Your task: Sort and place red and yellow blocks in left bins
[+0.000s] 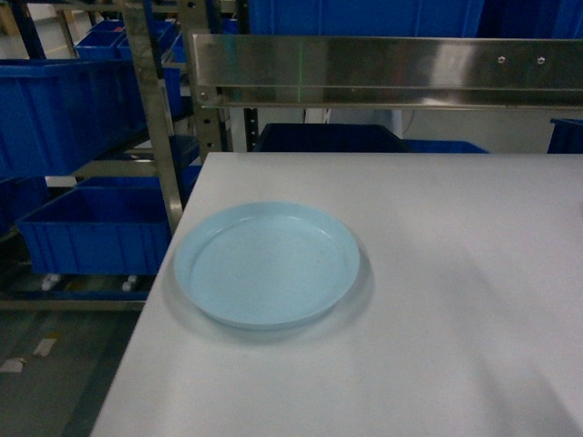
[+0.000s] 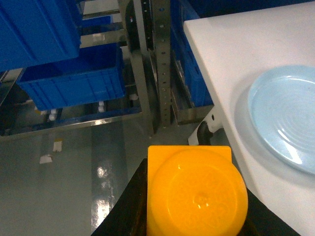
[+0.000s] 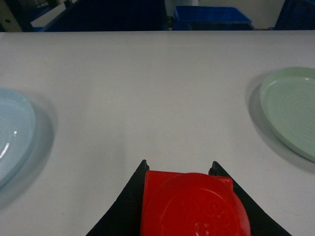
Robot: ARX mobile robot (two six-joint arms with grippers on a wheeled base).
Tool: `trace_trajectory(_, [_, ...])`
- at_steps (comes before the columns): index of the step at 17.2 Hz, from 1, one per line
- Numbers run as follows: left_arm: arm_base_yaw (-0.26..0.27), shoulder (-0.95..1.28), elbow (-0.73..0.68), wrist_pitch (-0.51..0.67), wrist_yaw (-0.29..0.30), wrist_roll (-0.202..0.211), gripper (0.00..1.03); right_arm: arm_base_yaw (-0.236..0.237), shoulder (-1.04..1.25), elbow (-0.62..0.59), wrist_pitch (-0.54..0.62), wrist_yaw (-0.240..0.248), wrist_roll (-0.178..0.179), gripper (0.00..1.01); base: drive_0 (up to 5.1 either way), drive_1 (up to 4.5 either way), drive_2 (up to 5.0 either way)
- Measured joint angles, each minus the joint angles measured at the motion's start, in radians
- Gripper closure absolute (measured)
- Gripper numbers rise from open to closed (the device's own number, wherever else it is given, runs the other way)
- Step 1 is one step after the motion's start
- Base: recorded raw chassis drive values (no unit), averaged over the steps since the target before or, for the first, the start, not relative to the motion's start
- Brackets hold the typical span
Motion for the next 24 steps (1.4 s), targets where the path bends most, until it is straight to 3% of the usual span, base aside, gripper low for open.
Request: trace_trajectory(24, [0.000,0.000,0.000,0.001,0.000,0.000,0.76,0.000,0.000,0.000,0.001,-0.002,0.000,0.73,-5.1,2.38,2.4])
